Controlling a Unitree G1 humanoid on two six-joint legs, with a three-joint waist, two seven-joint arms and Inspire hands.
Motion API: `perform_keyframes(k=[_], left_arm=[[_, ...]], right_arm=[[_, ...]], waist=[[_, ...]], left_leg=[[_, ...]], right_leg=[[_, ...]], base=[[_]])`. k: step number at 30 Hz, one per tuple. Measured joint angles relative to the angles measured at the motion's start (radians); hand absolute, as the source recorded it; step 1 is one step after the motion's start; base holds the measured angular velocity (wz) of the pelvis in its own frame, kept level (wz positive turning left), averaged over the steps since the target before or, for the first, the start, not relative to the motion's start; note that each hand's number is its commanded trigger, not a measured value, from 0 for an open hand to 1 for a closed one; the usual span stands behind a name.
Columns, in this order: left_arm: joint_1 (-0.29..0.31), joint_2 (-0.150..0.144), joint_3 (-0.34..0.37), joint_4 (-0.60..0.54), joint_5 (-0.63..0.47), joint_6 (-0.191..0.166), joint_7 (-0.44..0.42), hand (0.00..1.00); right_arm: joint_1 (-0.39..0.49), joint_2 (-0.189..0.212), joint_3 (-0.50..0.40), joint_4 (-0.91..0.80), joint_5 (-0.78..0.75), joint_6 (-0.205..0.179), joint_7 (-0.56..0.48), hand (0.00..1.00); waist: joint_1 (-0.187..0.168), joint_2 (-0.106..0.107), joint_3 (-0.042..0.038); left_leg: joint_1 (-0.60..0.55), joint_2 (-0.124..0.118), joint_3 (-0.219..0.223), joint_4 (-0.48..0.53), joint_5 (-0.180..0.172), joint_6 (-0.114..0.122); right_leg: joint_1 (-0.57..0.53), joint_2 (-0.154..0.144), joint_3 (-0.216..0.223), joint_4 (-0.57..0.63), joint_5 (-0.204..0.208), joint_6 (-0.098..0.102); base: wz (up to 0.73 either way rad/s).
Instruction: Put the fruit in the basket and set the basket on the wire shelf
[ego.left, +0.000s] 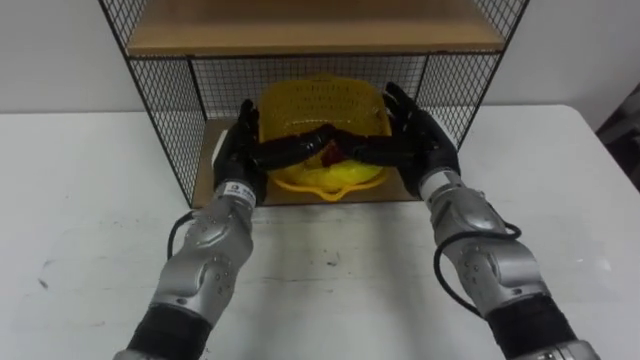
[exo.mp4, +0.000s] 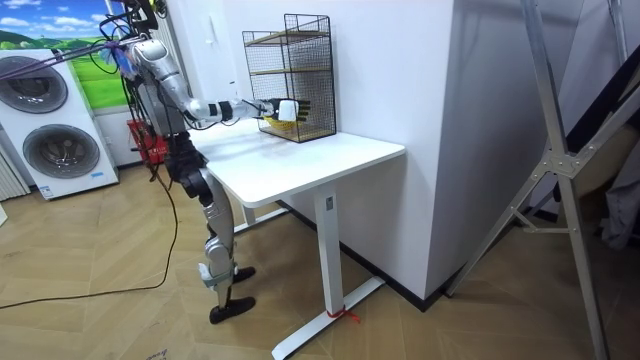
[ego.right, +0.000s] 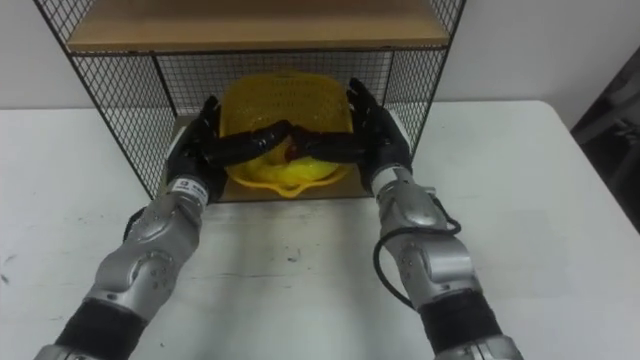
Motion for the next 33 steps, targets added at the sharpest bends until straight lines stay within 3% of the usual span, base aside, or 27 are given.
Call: perform_keyframes(k=[6, 12, 19, 26, 33], left_arm=[[-0.060, -0.001, 0.033, 0.048, -0.034, 0.069, 0.043, 0.00], [-0.118, -0.002, 0.085, 0.117, -0.044, 0.110, 0.067, 0.00], [-0.128, -0.002, 0.104, 0.119, -0.043, 0.124, 0.069, 0.00], [-0.134, -0.001, 0.131, 0.072, 0.030, 0.126, 0.071, 0.00], [-0.096, 0.004, 0.120, -0.027, 0.112, 0.126, 0.071, 0.00]], right_arm=[[-0.077, 0.010, -0.050, 0.082, 0.158, 0.031, -0.022, 0.00], [-0.149, 0.030, -0.078, 0.210, 0.231, 0.044, -0.033, 0.00], [-0.164, 0.035, -0.098, 0.217, 0.230, 0.044, -0.033, 0.00], [-0.161, 0.034, -0.108, 0.160, 0.123, 0.045, -0.031, 0.00], [-0.052, 0.025, -0.102, 0.002, 0.099, 0.045, -0.025, 0.00]], waist=[[0.000, 0.008, -0.0014], [-0.001, 0.030, -0.0057], [-0.001, 0.031, -0.0061], [-0.009, 0.028, -0.0076], [-0.001, 0.011, -0.0215]], left_leg=[[0.000, -0.001, -0.001, -0.001, 0.000, 0.000], [0.009, -0.001, 0.005, -0.003, 0.002, 0.001], [0.010, -0.001, 0.005, -0.004, 0.002, 0.001], [0.008, -0.003, 0.004, -0.015, 0.013, 0.001], [0.031, -0.004, 0.002, -0.025, 0.017, 0.000]], right_leg=[[0.001, -0.004, -0.010, 0.000, 0.000, 0.000], [0.012, -0.005, -0.005, 0.003, 0.001, 0.000], [0.007, -0.005, -0.005, 0.002, 0.001, 0.000], [0.008, -0.005, -0.004, 0.003, 0.002, 0.000], [0.029, -0.006, -0.003, -0.001, 0.004, 0.000]], base=[[0.00], [0.00], [0.00], [0.01], [0.00]])
